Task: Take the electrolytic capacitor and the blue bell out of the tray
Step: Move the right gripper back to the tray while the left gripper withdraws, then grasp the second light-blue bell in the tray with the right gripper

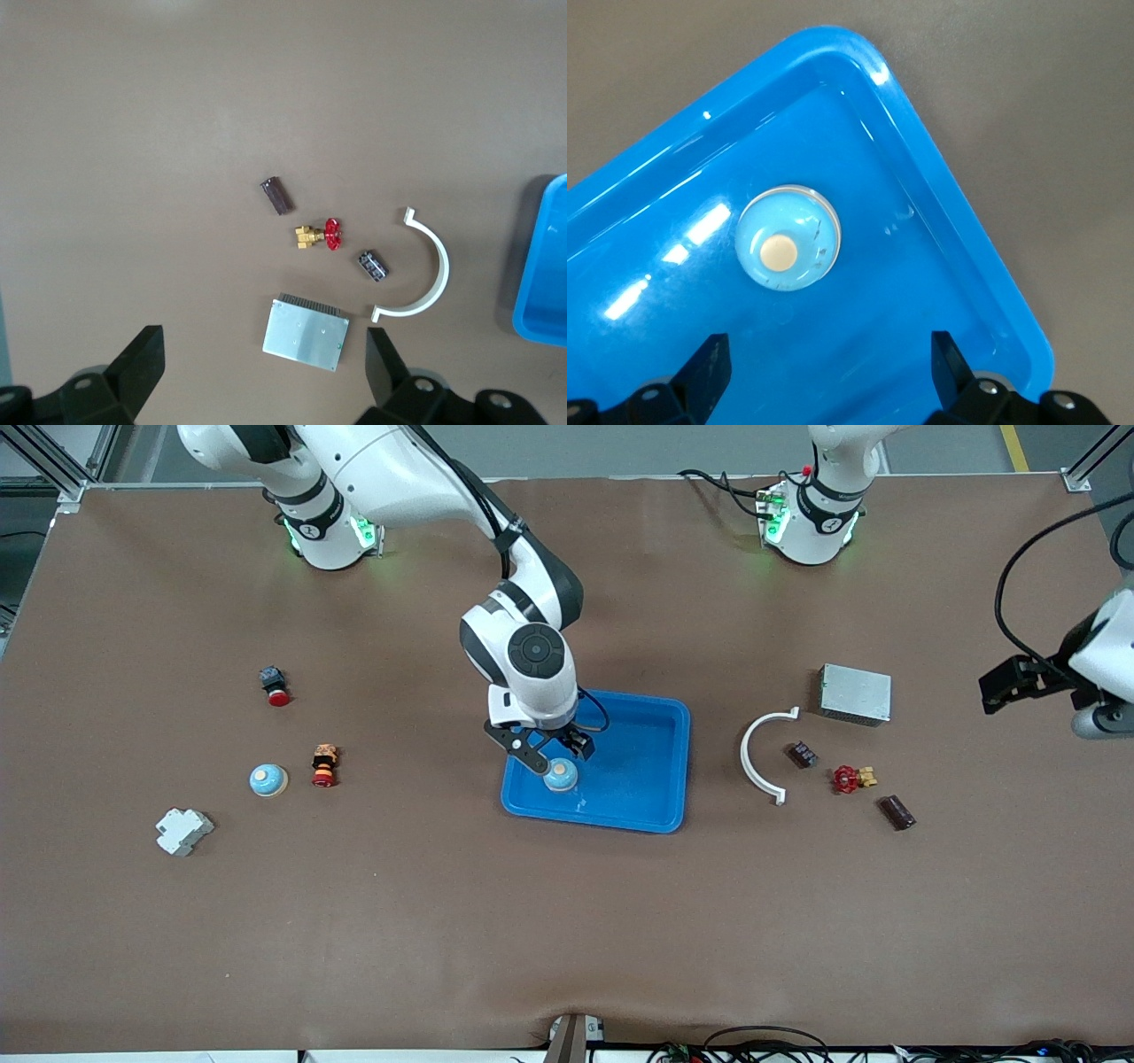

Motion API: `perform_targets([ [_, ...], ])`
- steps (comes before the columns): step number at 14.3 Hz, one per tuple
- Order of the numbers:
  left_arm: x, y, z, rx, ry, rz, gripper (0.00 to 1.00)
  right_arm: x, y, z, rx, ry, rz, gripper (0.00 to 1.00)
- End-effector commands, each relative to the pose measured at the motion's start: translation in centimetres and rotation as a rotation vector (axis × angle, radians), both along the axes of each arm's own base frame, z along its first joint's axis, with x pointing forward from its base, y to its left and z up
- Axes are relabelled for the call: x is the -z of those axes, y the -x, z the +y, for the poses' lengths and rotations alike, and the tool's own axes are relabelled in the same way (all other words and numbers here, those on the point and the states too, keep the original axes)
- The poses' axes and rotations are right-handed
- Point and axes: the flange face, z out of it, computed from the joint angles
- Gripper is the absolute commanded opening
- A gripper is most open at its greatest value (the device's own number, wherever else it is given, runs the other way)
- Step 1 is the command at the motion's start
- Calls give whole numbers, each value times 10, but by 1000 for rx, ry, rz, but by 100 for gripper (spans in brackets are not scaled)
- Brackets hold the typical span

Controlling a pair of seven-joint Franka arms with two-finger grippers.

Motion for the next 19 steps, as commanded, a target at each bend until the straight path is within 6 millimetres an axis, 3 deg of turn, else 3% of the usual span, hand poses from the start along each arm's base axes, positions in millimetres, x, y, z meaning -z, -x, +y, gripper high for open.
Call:
perform_targets([
  [1,-19,34,-15,18,51,-3,100,13,-8,8,12,22,-18,100],
  [9,-42,71,-13,4,90,41,100,41,-28,7,26,13,-45,100],
  [14,-55,76,-1,6,99,17,100,50,-38,2,34,21,-62,100],
  [19,-50,72,5,-9,114,23,100,52,-39,2,39,17,-68,100],
])
